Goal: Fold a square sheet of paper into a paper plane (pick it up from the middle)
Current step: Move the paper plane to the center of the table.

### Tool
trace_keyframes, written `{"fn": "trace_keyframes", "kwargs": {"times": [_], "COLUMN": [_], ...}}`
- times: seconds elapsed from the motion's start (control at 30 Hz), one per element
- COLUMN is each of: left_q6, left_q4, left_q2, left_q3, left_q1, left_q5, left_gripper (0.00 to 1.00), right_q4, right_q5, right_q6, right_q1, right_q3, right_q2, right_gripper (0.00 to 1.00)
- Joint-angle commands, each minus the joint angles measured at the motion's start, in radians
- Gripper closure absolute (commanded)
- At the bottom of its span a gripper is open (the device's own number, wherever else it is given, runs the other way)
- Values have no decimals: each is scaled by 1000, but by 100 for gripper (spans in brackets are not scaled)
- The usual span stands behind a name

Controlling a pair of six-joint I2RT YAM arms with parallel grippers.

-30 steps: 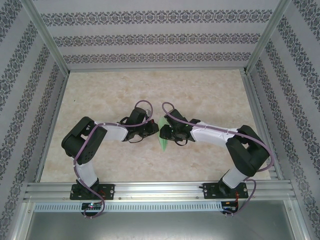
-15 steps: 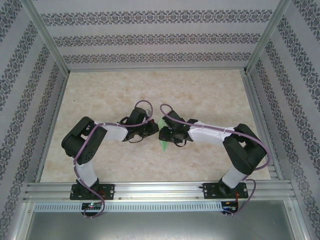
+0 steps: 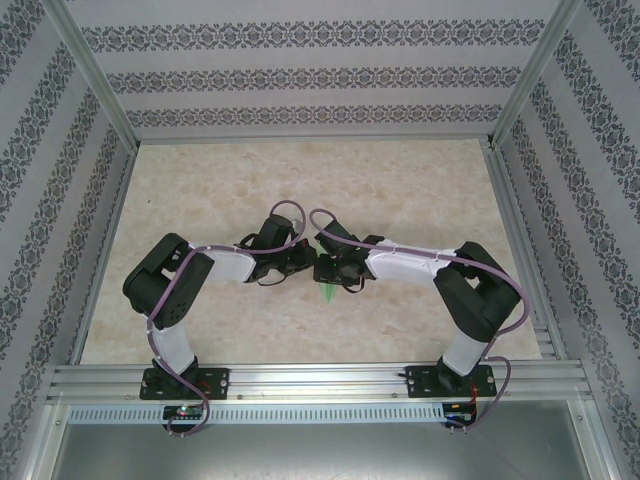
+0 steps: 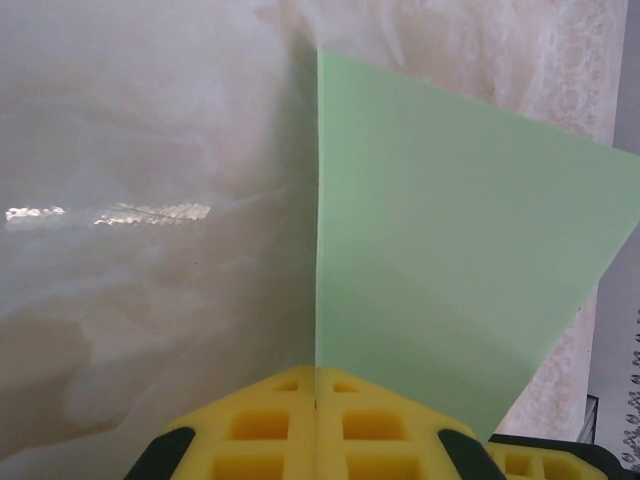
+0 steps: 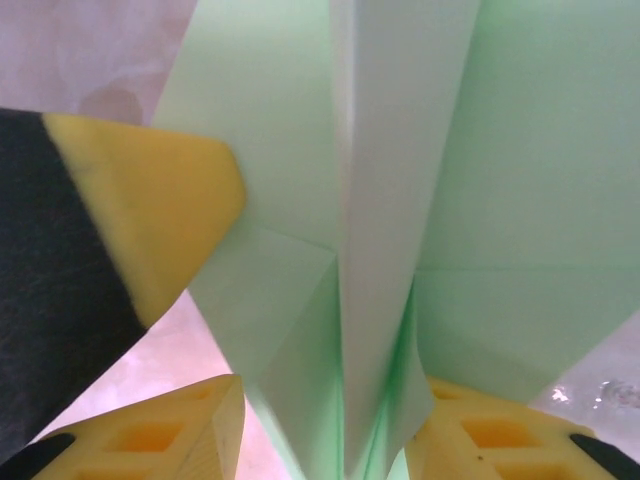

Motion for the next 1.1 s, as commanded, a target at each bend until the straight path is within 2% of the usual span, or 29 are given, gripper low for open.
{"fn": "trace_keyframes", "kwargs": {"times": [0.0, 0.13, 0.27, 0.4, 0.63, 0.87, 1.07], "left_q6": [15, 20, 27, 52, 111, 156, 174], "left_q4": [21, 4, -36, -100, -262, -406, -466], "left_q2": [4, -10, -52, -115, -204, -255, -264], "left_q3": [13, 15, 11, 5, 10, 20, 25], "left_q1": [12, 18, 47, 85, 114, 114, 114], "left_q5": [14, 16, 13, -7, -129, -293, -362], "left_gripper": [100, 100, 81, 64, 43, 17, 5], "right_q4": [-40, -63, -102, -149, -239, -264, -264], "right_q5": [62, 96, 139, 185, 274, 284, 280], "right_q6": [3, 18, 24, 19, 14, 16, 19], "right_q1": [12, 12, 12, 13, 12, 13, 12], "right_q3": [36, 43, 49, 60, 101, 150, 179], "right_q2": [19, 15, -7, -25, -7, 66, 107], "right_gripper": [59, 73, 89, 97, 97, 92, 88]}}
